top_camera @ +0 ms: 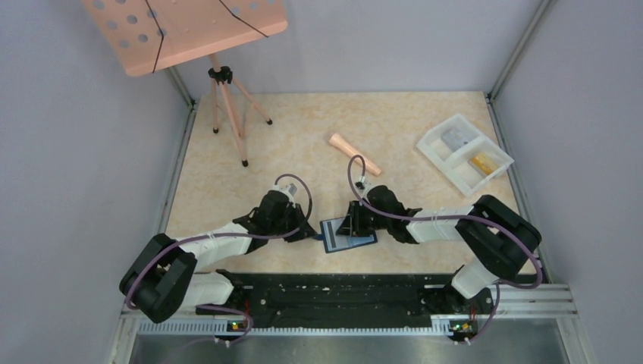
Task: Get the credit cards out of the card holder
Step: Remove the credit card from the card holder.
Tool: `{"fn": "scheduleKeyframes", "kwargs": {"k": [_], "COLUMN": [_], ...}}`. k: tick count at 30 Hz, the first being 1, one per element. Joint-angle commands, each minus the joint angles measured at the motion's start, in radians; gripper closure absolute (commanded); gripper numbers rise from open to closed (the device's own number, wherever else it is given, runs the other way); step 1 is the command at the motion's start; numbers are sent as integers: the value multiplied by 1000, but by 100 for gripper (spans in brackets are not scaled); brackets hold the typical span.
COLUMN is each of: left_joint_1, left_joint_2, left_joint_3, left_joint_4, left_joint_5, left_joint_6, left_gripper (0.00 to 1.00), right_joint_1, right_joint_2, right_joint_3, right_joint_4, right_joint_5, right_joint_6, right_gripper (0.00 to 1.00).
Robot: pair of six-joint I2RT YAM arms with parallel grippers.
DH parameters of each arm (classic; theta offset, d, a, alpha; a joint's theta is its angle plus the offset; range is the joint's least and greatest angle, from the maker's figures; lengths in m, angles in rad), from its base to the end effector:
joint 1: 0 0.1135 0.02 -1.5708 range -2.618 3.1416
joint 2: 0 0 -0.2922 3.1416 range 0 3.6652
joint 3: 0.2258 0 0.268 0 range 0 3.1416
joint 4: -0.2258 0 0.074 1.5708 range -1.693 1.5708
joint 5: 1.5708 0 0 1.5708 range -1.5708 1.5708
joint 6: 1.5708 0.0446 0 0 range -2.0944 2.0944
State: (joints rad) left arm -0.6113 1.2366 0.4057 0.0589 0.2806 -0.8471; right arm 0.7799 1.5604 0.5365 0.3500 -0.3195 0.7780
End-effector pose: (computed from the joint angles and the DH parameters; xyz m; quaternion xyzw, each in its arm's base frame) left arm 0.1799 -0.1411 0.1556 -0.0533 0.9123 -0.3526 0.2013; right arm 0.1999 0.2174 0.1412 -0.0698 0.8896 0.4027 0.2039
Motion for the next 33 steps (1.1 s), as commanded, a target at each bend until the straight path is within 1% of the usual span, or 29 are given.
{"fn": "scheduleKeyframes", "kwargs": {"k": [1,6,8,9,12,16,19,21,23,24,27,33], "left_joint_1": [-4,-5,-4,-5,-5,-5,-7,-11,-15,-18,-25,-27], "left_joint_2": [24,-22,-46,-59,-118,-196,-202,-190,-168,-148,-87,44], "left_joint_3": [9,20,34,47,75,102,130,140,134,128,108,78], "left_joint_4": [34,-44,-106,-152,-220,-224,-226,-215,-183,-141,-69,64], "left_joint_5": [-16,-68,-105,-133,-166,-136,-102,-84,-59,-36,-2,35], "left_joint_6": [6,17,15,10,8,-6,-13,-12,-14,-16,-22,-19], "left_gripper": [86,93,93,90,75,69,61,61,62,64,73,86], "right_joint_1": [-11,-16,-26,-32,-40,-41,-42,-42,-42,-42,-42,-42], "right_joint_2": [-10,-86,-100,-102,-101,-82,-73,-74,-71,-68,-54,-14], "right_joint_3": [0,25,22,21,17,6,0,-1,0,2,-2,-13], "right_joint_4": [21,-84,-107,-112,-116,-69,-31,-20,-16,-15,-5,24], "right_joint_5": [1,46,64,63,57,25,-2,-6,-7,-7,-4,-8], "right_joint_6": [-15,-43,-51,-54,-56,-46,-29,-24,-21,-21,-14,-4], "right_gripper": [71,70,70,70,70,70,70,70,70,70,70,70]}}
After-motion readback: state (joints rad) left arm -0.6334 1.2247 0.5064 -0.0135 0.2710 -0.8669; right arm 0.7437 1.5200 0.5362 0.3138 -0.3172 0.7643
